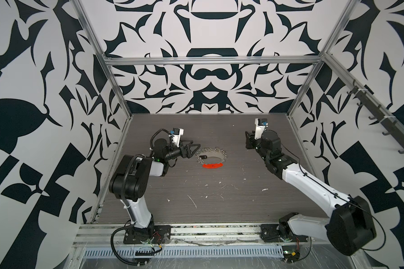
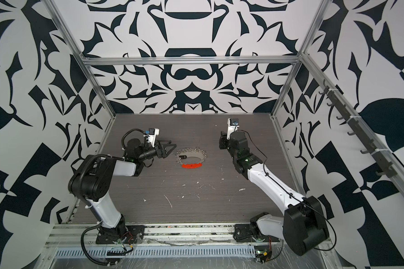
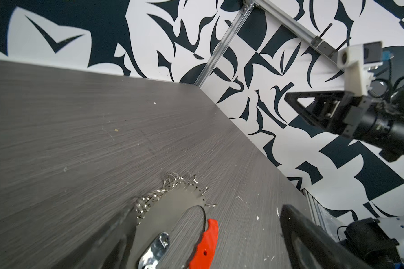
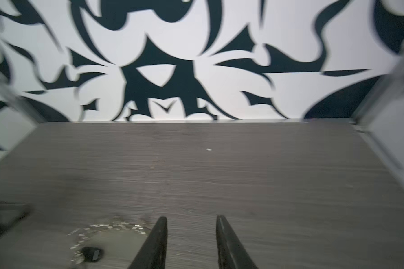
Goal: Put the keys on the keyring
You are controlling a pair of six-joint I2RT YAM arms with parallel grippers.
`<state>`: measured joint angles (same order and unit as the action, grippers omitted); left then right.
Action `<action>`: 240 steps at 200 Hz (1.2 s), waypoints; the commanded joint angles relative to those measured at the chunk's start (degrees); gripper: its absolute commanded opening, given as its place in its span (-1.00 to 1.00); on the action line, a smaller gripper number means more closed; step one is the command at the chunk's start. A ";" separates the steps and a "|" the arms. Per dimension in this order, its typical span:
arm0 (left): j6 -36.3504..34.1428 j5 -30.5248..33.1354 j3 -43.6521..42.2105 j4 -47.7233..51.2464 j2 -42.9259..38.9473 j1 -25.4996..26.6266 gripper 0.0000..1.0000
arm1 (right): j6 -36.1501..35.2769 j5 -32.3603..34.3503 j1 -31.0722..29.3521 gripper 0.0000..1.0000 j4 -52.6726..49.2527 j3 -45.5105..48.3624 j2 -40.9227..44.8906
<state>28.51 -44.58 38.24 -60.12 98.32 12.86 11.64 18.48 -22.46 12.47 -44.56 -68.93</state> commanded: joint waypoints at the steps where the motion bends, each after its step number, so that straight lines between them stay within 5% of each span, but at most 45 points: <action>1: -9.88 4.58 -0.89 17.02 -6.65 -0.12 0.99 | -4.34 22.04 0.30 -0.16 5.92 6.01 2.90; 32: -18.83 11.88 1.58 37.81 -13.87 -0.03 0.99 | -5.91 24.12 0.30 -0.09 10.00 15.76 7.27; 74: -20.06 15.28 -3.79 40.09 -21.58 -0.03 0.99 | -8.32 26.23 0.31 0.09 14.42 24.41 9.54; 146: -20.90 29.39 -8.23 43.30 -31.57 -0.03 0.99 | -20.41 31.71 1.36 0.34 50.04 25.28 -17.96; 175: -20.40 39.81 -7.60 46.63 -33.91 -0.03 0.99 | -19.97 27.53 2.90 0.37 55.63 27.15 -21.57; 217: -22.36 44.26 -10.15 43.28 -37.43 -0.03 0.99 | -12.17 10.69 10.43 0.33 47.16 27.87 -18.40; 240: -23.13 47.65 -9.87 43.19 -38.04 -0.03 0.99 | -11.80 8.33 12.60 0.31 48.56 26.94 -21.69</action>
<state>6.79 -2.50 29.06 -15.57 61.52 12.88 -2.79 34.00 -11.33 60.31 -16.73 -89.82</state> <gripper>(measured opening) 0.995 0.658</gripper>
